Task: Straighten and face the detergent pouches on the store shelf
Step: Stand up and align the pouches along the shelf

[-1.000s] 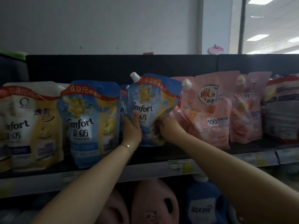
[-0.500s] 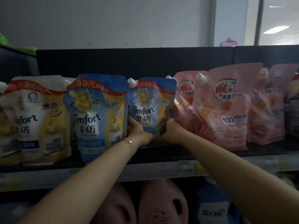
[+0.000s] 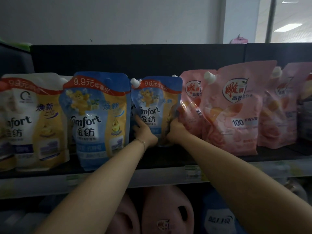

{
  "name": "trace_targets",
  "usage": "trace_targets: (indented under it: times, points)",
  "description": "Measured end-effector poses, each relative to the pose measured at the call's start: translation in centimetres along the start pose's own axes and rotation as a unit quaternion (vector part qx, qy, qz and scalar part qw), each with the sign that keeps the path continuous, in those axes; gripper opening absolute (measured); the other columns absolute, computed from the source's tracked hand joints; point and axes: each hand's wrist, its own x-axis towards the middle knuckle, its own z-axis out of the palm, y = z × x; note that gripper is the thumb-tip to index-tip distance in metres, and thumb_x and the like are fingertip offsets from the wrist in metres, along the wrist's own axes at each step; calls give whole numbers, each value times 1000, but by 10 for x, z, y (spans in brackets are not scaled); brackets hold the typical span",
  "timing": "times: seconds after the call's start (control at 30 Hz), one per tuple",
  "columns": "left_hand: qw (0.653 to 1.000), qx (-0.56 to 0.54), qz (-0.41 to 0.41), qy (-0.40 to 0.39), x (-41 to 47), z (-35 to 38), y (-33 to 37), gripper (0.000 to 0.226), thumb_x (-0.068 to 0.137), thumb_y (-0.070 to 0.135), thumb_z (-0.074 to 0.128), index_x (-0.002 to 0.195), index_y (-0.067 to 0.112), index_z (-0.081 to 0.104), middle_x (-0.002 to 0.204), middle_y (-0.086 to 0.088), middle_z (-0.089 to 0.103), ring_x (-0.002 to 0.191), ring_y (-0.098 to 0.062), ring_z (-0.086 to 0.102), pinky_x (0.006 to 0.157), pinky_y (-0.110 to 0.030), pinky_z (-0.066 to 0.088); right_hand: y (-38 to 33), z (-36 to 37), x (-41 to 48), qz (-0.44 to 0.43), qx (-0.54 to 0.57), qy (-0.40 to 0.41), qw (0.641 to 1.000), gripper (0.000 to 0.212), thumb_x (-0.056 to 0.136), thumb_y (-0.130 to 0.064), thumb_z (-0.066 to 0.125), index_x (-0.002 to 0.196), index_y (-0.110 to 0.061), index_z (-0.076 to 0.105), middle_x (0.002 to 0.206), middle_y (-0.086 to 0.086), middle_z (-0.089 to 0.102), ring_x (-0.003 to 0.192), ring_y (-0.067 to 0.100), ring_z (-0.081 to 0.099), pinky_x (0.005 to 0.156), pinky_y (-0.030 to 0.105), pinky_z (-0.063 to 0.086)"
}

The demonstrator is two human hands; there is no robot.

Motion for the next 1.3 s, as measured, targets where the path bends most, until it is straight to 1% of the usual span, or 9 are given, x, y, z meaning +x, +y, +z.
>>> trace_targets:
  times: [0.1,0.23,0.47,0.6,0.7,0.83,0.97,1.1,1.3]
  points:
    - [1000,27,13,-3,-2,-2,-3,124,78,13,76,147,19,-27,156,-14,-1,140,-31,21,114,-37,22,-3,-2,4,18,-2,-34,999,94,86,-16,70,151,-3,3,144,18,39,130,30,45,106,37,40]
    - [999,52,4,-9,-13,-11,-5,119,80,11,72,147,15,-25,155,-17,5,140,-33,23,115,-40,27,-1,-1,2,43,17,-46,998,108,68,-23,86,147,-4,15,139,14,44,127,30,47,104,43,44]
    - [998,44,-6,-32,-40,-23,-8,99,76,25,79,145,1,12,141,-13,40,127,-27,44,99,-29,40,7,-11,-29,-57,-61,0,996,37,80,-33,70,109,-11,66,107,7,67,94,23,64,84,37,56]
    - [998,-34,20,-51,-58,-18,7,77,81,24,75,137,6,25,129,-7,44,106,-19,48,85,-24,41,9,-31,-59,-101,-91,35,990,25,83,-38,63,93,-14,64,89,2,64,81,22,63,72,35,54]
    - [996,21,85,6,-69,-5,15,72,80,40,71,132,6,35,132,-11,39,111,-25,47,86,-28,43,21,-44,-82,-147,-116,120,975,24,88,-39,56,81,-16,60,79,0,63,72,22,60,63,32,48]
    - [971,88,212,64,-88,21,20,36,84,27,65,112,9,49,120,-10,42,111,-28,46,91,-35,44,48,-55,-98,-188,-157,199,949,29,90,-33,55,70,-13,58,66,0,59,60,22,56,55,31,44]
    - [947,117,298,38,-104,52,32,30,85,28,59,109,11,52,114,-9,47,106,-29,50,88,-44,46,79,-60,-104,-222,-180,262,922,31,87,-28,55,59,-15,54,57,0,55,47,23,51,50,25,31]
    - [936,161,311,25,-110,74,47,39,85,22,53,120,12,39,122,-10,44,114,-31,45,94,-48,40,95,-64,-103,-246,-222,319,888,33,79,-31,48,52,-13,55,49,1,56,37,23,49,43,21,26]
    - [935,208,288,-7,-98,86,51,53,83,28,51,129,12,31,130,-10,38,122,-32,36,99,-52,35,113,-64,-85,-255,-195,230,919,15,83,-21,61,72,-11,61,71,3,62,60,25,57,52,28,39]
